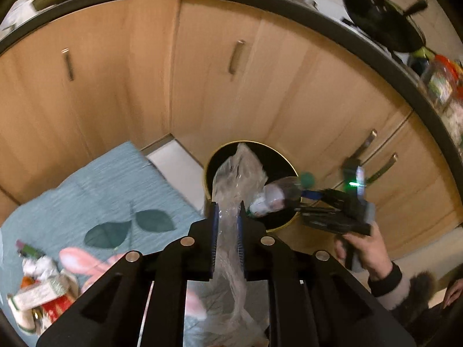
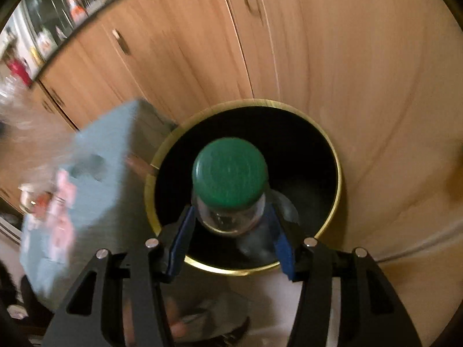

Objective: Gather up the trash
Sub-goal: 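Release the bottle and the plastic bag into the black bin with both grippers, then grasp the clear plastic cup with the right gripper while the left gripper grasps the medicine box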

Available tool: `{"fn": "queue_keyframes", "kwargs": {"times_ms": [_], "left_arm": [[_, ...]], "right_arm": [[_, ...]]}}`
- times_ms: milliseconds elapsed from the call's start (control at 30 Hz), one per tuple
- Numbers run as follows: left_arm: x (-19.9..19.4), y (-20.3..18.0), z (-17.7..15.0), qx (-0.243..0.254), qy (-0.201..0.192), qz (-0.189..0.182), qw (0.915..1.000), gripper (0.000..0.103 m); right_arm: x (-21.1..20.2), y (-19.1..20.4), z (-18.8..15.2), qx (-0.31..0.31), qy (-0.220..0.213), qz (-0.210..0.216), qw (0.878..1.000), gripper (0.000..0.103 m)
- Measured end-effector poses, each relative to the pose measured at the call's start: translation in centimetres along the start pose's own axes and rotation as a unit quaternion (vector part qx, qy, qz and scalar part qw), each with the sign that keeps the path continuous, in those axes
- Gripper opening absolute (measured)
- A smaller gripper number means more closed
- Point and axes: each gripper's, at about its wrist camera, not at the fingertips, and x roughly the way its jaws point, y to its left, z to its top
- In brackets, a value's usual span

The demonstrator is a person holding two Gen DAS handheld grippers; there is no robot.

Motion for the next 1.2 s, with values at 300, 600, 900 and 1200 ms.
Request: {"fn": "queue_keyframes", "kwargs": {"times_ms": [300,600,900,1200], "left_arm": [[6.4,-3.2,2.4,0.032,0.04,0.005,0.9987,0.0],[12.3,-4.2,1.9,0.055,0.073,0.031,0.9953,0.0],[11.5,-3.8,1.4,0.048,0.063,0.019,0.9966,0.003],[4.1,4.4,-2.9,-0.023,0.018,0.039,0.9988,0.094]], "right_arm": [[5.6,0.2,2.1,-0.071,0.079,-0.068,0.992,0.007],[-0.5,-0.8,0.9,-0.063,-0.014,-0.167,0.984,0.089],[-9.7,0.7,-2.9,-0.005,-0.121,-0.161,0.979,0.094],[-12.3,12.6,-4.7,-0.11,-0.153,0.073,0.979,0.099]]}}
